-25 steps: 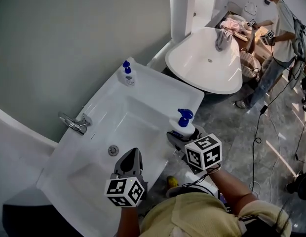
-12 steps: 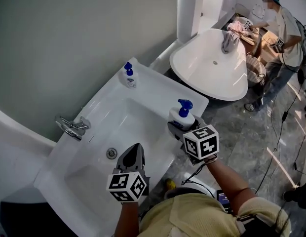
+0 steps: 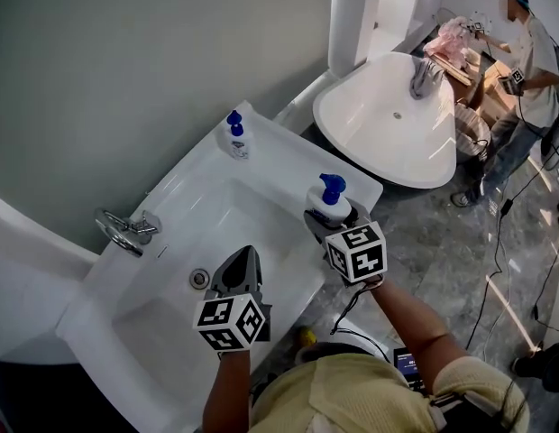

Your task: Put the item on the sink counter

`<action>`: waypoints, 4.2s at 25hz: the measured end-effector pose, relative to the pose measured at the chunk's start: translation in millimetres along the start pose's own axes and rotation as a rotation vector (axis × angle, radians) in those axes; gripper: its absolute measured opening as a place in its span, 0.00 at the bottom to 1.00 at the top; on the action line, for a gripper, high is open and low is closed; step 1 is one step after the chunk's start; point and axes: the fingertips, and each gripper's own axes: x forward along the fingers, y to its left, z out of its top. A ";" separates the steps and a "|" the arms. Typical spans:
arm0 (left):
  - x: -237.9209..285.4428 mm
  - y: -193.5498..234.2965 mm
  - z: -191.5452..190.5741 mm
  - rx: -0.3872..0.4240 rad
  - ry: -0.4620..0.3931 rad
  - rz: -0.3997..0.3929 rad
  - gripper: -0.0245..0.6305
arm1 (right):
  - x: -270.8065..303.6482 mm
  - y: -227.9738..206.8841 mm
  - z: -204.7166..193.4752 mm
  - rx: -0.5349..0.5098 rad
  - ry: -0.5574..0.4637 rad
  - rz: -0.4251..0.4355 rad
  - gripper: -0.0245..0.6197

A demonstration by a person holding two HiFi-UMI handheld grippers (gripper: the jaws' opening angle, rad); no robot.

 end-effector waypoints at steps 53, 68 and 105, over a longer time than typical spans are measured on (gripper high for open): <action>-9.8 0.7 1.9 0.002 -0.046 -0.017 0.08 | -0.4 -16.4 26.3 -0.112 -0.209 -0.101 0.50; -39.5 -11.9 0.5 0.035 -0.060 -0.048 0.08 | -65.5 -3.9 24.5 -0.026 -0.257 -0.166 0.50; -70.9 -54.9 -10.4 0.066 -0.053 -0.188 0.08 | -156.0 68.5 -12.4 0.093 -0.203 -0.099 0.15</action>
